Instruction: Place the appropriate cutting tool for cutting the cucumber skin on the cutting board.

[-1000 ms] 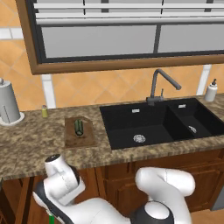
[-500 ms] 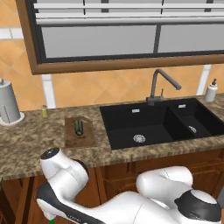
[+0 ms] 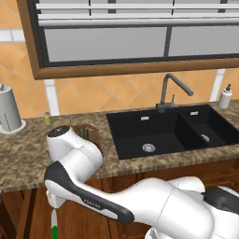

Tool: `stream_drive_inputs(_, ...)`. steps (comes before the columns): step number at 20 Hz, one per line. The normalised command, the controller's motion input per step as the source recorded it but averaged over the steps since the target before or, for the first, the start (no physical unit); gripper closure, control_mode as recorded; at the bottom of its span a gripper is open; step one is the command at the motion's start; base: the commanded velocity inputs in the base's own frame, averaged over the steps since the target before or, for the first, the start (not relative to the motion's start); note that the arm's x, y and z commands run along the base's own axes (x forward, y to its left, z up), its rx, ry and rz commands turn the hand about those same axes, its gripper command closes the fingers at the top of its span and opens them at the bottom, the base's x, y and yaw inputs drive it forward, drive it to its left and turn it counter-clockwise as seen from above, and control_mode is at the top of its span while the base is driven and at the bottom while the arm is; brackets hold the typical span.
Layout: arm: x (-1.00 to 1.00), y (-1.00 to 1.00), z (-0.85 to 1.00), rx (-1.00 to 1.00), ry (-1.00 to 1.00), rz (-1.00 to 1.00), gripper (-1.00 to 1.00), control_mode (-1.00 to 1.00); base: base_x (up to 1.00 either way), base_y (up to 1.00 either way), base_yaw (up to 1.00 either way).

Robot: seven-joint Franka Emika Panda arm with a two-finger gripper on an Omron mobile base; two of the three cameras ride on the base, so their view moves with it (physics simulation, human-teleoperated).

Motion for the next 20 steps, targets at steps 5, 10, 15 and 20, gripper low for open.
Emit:
stream_drive_inputs(5,0.83,0.00,0.60,0.00,0.00,0.02,1.00,-1.00,0.00,0.00,0.00)
stream_drive_inputs(10,0.93,0.00,0.03,0.00,0.00,0.00,1.00,-1.00,0.00,0.00,0.00)
stream_drive_inputs(15,0.98,0.00,-0.14,0.00,0.00,0.00,1.00,-1.00,0.00,0.00,0.00)
stream_drive_inputs(20,0.91,0.00,-0.35,0.00,0.00,0.00,1.00,-1.00,0.00,0.00,0.00)
